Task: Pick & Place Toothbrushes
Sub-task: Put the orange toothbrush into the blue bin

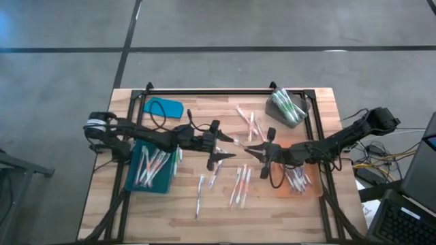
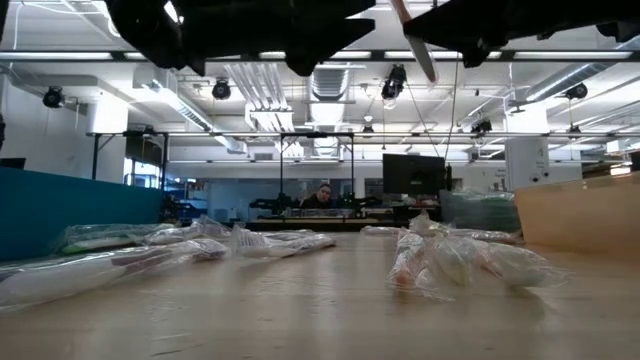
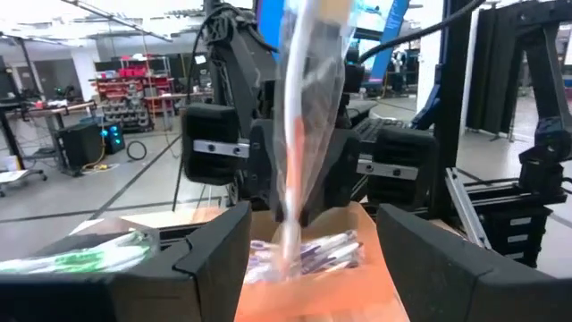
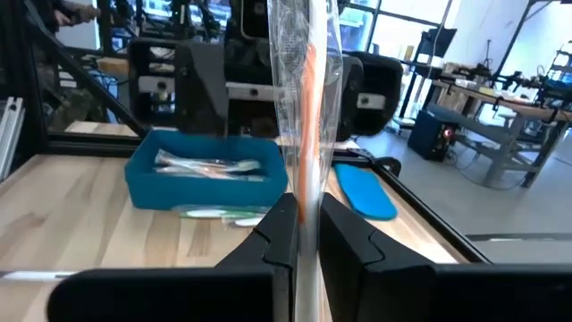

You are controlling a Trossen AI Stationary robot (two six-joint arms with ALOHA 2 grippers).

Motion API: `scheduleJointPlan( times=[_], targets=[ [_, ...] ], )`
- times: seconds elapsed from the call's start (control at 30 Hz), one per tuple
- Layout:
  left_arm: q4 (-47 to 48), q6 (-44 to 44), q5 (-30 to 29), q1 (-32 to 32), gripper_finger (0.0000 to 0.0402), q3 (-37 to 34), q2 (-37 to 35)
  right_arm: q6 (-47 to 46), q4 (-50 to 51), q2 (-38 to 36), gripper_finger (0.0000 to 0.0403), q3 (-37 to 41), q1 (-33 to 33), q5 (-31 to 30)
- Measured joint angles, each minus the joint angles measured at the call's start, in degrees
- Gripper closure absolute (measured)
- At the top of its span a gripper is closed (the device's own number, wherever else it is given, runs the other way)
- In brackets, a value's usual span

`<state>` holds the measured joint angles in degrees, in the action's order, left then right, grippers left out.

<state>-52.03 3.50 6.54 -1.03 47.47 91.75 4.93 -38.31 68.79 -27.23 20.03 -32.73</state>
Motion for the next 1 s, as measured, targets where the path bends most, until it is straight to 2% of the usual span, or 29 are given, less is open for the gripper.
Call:
scheduleJointPlan(
  times=[0.23,0.6,0.77,1.0],
  targets=[
    [-0.16,0.56,1.27,-0.15,0.0156,5.04,3.71,0.30,-0.03,0.88,0.0380,-0.96,0.26,0.38],
    [-0.35,0.99,1.76,-0.26,0.0167,9.15,6.75,0.42,0.08,1.03,0.0380,-1.16,0.24,0.33],
    [-0.24,0.92,1.91,-0.27,0.0216,9.10,6.71,0.33,0.14,1.03,0.0380,-1.16,0.35,0.26],
    [0.05,0.35,2.83,-0.23,0.0314,9.10,6.69,0.23,0.15,1.03,0.0380,-1.16,0.37,0.27]
  ],
)
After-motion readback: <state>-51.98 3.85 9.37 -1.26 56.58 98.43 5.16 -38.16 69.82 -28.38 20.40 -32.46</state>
